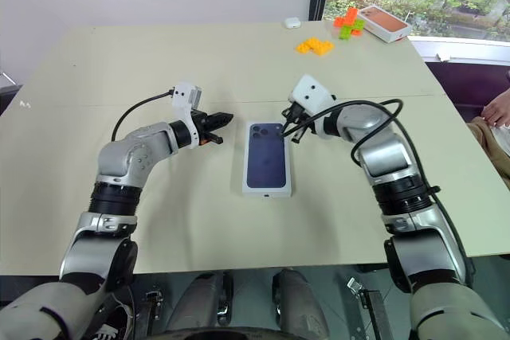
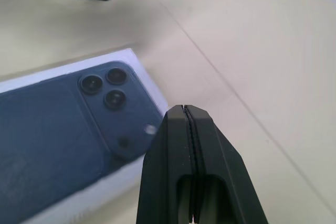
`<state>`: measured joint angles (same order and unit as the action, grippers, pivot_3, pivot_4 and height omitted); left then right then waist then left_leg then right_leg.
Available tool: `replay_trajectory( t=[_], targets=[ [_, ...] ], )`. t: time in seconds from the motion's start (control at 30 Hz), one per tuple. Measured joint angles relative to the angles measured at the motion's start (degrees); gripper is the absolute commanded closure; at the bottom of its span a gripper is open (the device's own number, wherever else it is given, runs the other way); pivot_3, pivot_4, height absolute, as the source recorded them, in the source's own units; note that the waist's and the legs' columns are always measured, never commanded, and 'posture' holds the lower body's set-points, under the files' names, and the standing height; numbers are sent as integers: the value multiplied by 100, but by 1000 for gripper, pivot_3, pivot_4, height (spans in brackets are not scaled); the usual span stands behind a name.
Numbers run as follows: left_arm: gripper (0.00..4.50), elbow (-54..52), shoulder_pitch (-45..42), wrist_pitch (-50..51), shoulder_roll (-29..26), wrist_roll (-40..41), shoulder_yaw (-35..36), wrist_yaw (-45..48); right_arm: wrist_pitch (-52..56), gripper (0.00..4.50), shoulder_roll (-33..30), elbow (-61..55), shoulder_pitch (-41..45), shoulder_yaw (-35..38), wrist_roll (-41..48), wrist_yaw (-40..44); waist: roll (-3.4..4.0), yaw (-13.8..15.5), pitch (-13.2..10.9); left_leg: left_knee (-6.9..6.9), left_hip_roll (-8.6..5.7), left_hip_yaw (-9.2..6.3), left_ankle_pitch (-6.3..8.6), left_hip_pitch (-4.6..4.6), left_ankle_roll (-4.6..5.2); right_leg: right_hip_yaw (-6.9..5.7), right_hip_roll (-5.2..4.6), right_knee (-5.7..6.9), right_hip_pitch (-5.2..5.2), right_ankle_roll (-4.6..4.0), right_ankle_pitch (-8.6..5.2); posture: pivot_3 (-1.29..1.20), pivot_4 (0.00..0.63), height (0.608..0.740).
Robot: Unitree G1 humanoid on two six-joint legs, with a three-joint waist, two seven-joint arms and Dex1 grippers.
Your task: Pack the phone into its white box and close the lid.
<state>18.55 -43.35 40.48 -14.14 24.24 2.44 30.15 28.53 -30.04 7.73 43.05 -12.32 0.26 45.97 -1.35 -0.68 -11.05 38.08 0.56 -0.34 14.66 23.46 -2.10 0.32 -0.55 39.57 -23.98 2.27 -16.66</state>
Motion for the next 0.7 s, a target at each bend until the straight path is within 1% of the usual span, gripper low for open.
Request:
replay_trajectory(
  t=[0.13,0.27,0.4,0.5,0.63,0.7],
  targets=[
    [4500,521,-247,-275,271,-101,-46,21,-115,4482,279,249,16,-222,-346,-429,0,-1,0,0,0,0,0,3,1,0,1,0,-3,1,0,0,150,740],
    [4500,637,-362,-396,447,-239,-302,216,-261,4482,359,487,-39,-459,-645,-686,0,-4,0,0,-1,0,0,2,1,1,0,0,-3,1,1,0,150,740],
    [4500,530,-211,-327,414,-387,-650,486,-298,4482,296,351,-172,-472,-688,-581,1,-16,1,-3,0,-1,0,-2,1,1,3,1,-3,1,1,0,150,740],
    [4500,295,-91,-325,199,-613,-994,708,-275,4482,197,226,-264,-475,-689,-445,4,-16,4,-3,0,-1,0,-16,0,1,4,5,12,1,1,0,150,740],
    [4500,152,25,-148,170,-627,-998,726,-183,4482,193,141,-349,-474,-693,-392,4,-16,4,-3,0,-2,2,-76,3,1,3,-2,76,1,0,0,150,740],
    [4500,-49,124,-46,58,-619,-1011,780,-129,4482,167,42,-382,-474,-649,-241,4,-32,4,-5,0,-1,2,-91,3,2,3,-5,90,1,0,0,150,740]
  ],
)
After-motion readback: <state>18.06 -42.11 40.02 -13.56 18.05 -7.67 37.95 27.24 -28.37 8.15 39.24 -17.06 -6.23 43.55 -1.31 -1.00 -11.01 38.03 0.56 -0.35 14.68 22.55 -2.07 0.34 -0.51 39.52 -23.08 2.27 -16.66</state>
